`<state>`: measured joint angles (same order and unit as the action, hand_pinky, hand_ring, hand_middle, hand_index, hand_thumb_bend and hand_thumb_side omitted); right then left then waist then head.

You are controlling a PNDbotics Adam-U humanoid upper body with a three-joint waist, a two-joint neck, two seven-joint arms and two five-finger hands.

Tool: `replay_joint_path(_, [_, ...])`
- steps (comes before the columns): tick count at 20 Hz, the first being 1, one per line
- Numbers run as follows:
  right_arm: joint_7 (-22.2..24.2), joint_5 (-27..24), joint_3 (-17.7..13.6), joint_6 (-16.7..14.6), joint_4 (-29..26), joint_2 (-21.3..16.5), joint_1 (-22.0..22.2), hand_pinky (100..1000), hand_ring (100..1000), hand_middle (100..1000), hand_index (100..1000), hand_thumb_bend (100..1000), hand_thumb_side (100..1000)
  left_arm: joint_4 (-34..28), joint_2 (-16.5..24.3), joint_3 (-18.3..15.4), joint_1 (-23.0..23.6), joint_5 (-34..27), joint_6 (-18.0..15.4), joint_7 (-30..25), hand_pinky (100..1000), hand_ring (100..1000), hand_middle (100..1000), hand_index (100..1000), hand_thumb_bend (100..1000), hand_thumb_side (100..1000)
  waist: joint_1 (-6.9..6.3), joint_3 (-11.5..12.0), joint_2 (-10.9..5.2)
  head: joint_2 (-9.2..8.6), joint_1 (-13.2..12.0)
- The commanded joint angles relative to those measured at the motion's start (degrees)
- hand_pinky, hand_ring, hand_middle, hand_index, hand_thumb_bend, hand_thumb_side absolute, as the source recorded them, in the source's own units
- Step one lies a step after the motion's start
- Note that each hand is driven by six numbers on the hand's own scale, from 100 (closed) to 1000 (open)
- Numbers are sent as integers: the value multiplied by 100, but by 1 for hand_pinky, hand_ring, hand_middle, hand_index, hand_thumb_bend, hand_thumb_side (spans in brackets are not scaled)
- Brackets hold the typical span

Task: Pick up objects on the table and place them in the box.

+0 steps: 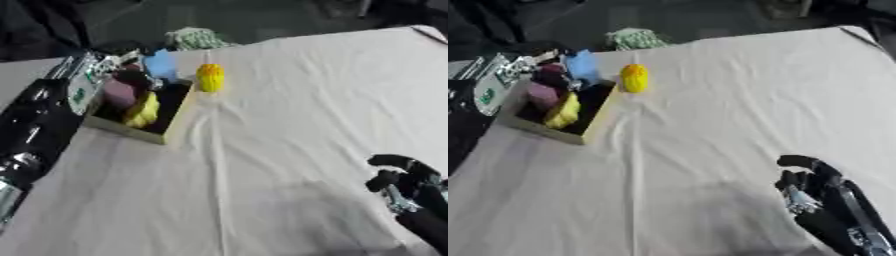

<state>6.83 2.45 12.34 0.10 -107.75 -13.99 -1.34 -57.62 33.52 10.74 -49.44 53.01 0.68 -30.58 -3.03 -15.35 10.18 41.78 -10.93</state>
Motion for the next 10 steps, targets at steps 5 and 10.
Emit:
replay_joint_path(5, [-32, 74, -69, -22, -29, -144, 25, 620, 588, 725, 770, 100, 346, -465, 476, -52, -82, -37, -337, -989, 895, 878, 928, 978, 507, 822, -38, 63, -174, 69, 51])
replay_joint_path(10, [-35, 82, -69, -30, -17, -156, 32, 620, 588, 725, 770, 100, 346, -774, 526, -136, -100, -18, -299, -906, 872, 846, 870, 952, 449, 743, -52, 87, -198, 69, 73])
